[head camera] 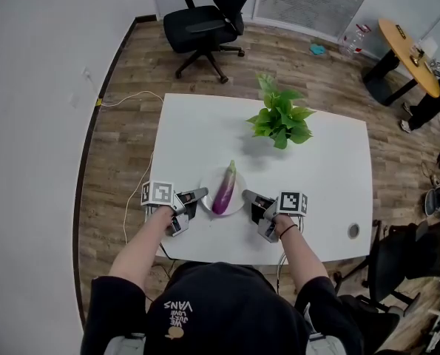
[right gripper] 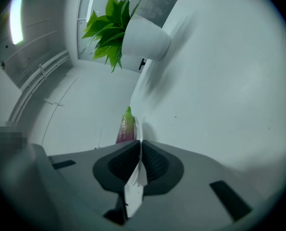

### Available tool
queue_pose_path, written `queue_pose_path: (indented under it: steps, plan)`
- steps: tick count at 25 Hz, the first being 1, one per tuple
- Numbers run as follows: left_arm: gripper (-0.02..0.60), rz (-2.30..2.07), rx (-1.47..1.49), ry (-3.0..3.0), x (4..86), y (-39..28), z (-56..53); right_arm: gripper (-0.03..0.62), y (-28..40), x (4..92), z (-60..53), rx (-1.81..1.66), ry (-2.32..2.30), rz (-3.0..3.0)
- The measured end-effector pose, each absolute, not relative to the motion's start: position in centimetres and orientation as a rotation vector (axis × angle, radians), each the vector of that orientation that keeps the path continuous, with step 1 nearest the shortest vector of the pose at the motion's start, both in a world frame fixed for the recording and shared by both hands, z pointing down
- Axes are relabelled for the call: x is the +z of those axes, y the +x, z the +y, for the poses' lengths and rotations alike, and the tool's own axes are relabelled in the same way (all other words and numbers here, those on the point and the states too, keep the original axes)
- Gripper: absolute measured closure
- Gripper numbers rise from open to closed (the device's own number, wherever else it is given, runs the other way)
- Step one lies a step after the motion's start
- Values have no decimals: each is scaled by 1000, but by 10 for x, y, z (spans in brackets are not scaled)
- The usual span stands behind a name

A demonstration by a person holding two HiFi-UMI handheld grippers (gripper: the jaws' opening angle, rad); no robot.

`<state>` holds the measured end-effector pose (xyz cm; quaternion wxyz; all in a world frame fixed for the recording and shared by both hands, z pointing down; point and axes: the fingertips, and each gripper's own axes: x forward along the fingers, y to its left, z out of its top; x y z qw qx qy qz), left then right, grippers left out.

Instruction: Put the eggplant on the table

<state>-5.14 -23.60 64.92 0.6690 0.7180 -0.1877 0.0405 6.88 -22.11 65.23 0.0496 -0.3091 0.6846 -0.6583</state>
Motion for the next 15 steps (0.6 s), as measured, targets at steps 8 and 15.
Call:
queue_pose_path:
  steps: [8,15]
  plan:
    - [560,-408,112,1577,654,-53,-233,566,68,659,-220,-2054,-947,2074]
    - [558,-418,110,1534,656,-57,-234,566,69,662,-221,-2092,-959,2051]
